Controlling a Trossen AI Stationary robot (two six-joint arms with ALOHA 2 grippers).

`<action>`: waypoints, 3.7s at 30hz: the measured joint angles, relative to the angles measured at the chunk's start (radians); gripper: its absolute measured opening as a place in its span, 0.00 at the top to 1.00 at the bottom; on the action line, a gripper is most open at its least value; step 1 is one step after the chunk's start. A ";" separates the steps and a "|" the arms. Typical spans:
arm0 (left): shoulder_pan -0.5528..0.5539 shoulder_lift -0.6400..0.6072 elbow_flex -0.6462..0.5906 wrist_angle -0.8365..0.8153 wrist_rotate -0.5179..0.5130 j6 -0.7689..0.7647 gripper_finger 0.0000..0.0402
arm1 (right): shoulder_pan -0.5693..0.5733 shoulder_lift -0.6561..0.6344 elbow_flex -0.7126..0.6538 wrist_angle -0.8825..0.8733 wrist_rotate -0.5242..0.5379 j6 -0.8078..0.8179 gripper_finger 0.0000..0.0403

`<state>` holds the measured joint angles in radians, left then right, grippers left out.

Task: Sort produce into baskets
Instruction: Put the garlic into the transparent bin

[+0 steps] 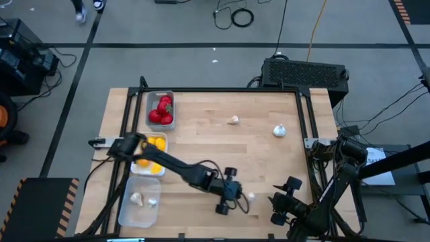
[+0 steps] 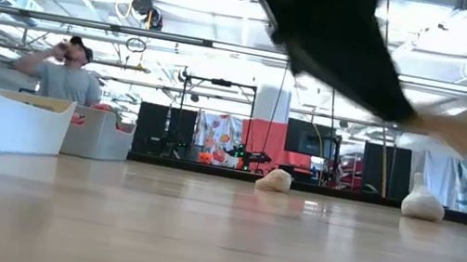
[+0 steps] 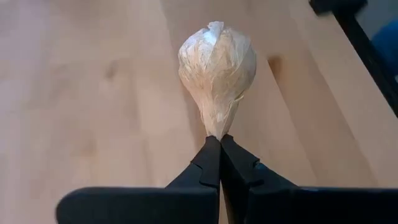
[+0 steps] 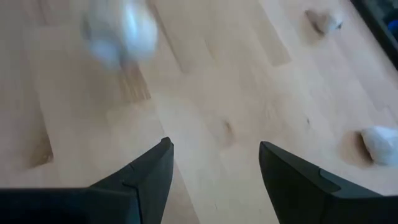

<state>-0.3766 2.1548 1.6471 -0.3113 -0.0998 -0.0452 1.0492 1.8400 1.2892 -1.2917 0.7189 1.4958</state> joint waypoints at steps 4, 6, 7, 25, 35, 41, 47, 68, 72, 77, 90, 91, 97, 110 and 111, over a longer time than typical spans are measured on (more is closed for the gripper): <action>-0.055 -0.151 0.000 -0.298 -0.064 -0.087 0.99 | 0.000 0.000 0.000 0.002 0.046 0.001 0.44; -0.078 -0.223 0.001 -0.460 -0.075 -0.183 0.99 | 0.000 0.000 0.000 0.001 0.048 0.001 0.44; -0.089 -0.254 0.001 -0.543 -0.088 -0.238 0.99 | 0.000 0.000 0.000 0.002 0.049 0.001 0.44; -0.345 -0.420 -0.213 -1.253 0.015 -0.856 0.99 | -0.008 0.000 0.000 0.020 0.122 0.003 0.44; -0.379 -0.422 -0.365 -1.202 0.271 -0.865 0.99 | -0.008 0.000 0.000 0.022 0.121 0.000 0.44; -0.379 -0.423 -0.374 -1.203 0.231 -0.844 0.99 | -0.009 0.000 0.000 0.023 0.121 0.000 0.44; -0.379 -0.423 -0.374 -1.242 0.382 -0.795 0.99 | -0.009 0.000 0.000 0.023 0.122 0.000 0.44; -0.307 -0.424 -0.476 -1.186 0.341 -0.725 0.99 | -0.010 0.000 0.000 0.028 0.146 -0.001 0.44; -0.303 -0.424 -0.458 -1.098 0.294 -0.678 0.99 | -0.010 0.000 0.000 0.028 0.146 0.000 0.44; -0.303 -0.424 -0.456 -1.105 0.279 -0.675 0.99 | -0.010 0.000 0.000 0.028 0.145 0.001 0.44; -0.314 -0.424 -0.456 -1.239 0.435 -0.774 0.99 | -0.010 0.000 0.000 0.028 0.145 0.001 0.44; -0.317 -0.424 -0.456 -1.240 0.460 -0.788 0.99 | -0.010 0.000 0.000 0.028 0.145 0.001 0.44; -0.346 -0.424 -0.456 -1.243 0.561 -0.839 0.99 | -0.010 0.000 0.000 0.036 0.145 -0.016 0.44; -0.414 -0.424 -0.456 -1.259 0.735 -0.971 0.99 | -0.010 0.000 0.000 0.042 0.144 -0.018 0.44; -0.419 -0.424 -0.456 -1.259 0.747 -0.976 0.99 | -0.010 0.000 0.000 0.042 0.145 -0.018 0.44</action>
<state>-0.7954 1.7309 1.1912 -1.5700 0.6474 -1.0214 1.0397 1.8400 1.2892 -1.2495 0.8635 1.4776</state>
